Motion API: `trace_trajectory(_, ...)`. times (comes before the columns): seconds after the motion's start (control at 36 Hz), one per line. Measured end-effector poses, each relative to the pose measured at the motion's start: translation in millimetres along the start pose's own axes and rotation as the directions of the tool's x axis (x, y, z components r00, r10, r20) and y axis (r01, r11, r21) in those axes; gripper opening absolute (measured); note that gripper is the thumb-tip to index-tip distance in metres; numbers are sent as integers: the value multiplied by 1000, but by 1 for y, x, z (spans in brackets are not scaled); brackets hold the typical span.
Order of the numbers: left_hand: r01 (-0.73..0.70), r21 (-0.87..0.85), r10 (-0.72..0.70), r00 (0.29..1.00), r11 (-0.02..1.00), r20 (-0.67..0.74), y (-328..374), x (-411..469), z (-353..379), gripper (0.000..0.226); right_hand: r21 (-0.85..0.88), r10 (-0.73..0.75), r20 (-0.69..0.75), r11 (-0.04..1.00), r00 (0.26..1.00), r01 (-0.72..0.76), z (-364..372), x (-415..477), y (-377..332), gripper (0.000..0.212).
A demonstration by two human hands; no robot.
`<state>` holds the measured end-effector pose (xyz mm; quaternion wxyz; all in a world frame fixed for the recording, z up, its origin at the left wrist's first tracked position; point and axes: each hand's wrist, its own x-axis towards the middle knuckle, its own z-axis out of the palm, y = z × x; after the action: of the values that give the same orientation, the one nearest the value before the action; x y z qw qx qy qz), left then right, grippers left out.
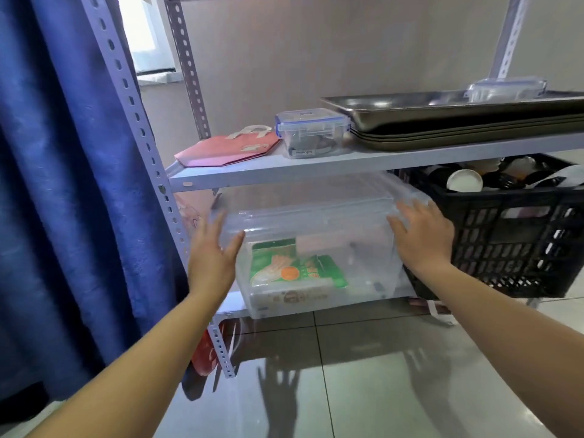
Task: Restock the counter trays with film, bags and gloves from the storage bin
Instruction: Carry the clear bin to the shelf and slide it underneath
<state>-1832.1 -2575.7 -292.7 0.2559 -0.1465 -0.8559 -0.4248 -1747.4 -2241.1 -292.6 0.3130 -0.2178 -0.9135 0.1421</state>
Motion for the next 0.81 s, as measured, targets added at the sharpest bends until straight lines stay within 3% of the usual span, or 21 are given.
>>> trace_trajectory(0.08,-65,212,33,988,975,149,-11,-3,13,48,-168,-72,99,982,992,88,10,-5,1,49)
trace_trajectory(0.25,-237,565,147,969,790,200,-22,-16,30,65,-201,-57,205,974,977,99,30,-13,8,69)
trace_trajectory(0.39,-276,620,91,946,734,312,-28,-3,35,80,-211,-30,344,971,938,109,30,7,9,86)
trace_trajectory(0.53,-231,603,-49,911,764,410,-25,26,41,102,-150,6,505,985,863,81,23,30,-1,99)
trace_trajectory(0.81,-234,571,-1,925,787,381,-34,25,47,119,-177,-5,509,978,861,110,32,31,5,112)
